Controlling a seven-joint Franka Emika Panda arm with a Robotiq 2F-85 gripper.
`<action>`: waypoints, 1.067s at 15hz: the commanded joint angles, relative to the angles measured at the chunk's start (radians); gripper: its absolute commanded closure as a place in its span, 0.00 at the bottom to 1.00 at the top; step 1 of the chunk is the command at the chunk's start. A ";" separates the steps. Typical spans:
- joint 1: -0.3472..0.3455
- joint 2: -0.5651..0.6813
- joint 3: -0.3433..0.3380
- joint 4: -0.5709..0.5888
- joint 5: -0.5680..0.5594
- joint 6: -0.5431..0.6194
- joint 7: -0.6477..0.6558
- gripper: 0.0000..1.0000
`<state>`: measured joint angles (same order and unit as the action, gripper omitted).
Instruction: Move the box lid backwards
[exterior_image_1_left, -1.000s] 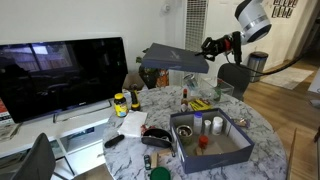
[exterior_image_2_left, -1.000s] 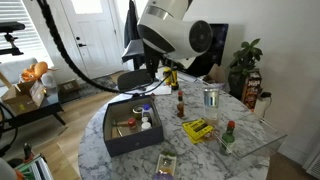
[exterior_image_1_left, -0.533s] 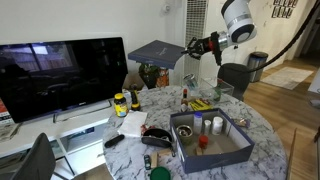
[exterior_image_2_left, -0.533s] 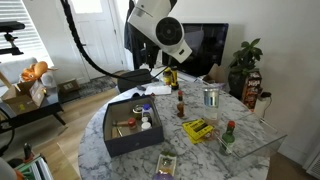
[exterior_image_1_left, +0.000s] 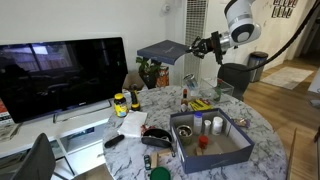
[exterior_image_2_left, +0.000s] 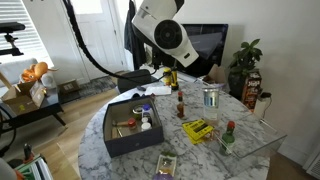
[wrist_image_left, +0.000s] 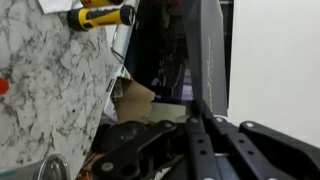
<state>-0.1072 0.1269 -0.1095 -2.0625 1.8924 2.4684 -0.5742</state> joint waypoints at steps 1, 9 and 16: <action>0.045 0.108 0.023 0.129 0.203 0.225 -0.099 0.99; 0.167 0.403 0.053 0.451 0.237 0.518 -0.179 0.99; 0.144 0.490 0.053 0.563 0.113 0.564 0.062 0.96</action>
<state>0.0367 0.6175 -0.0570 -1.4988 2.0045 3.0325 -0.5104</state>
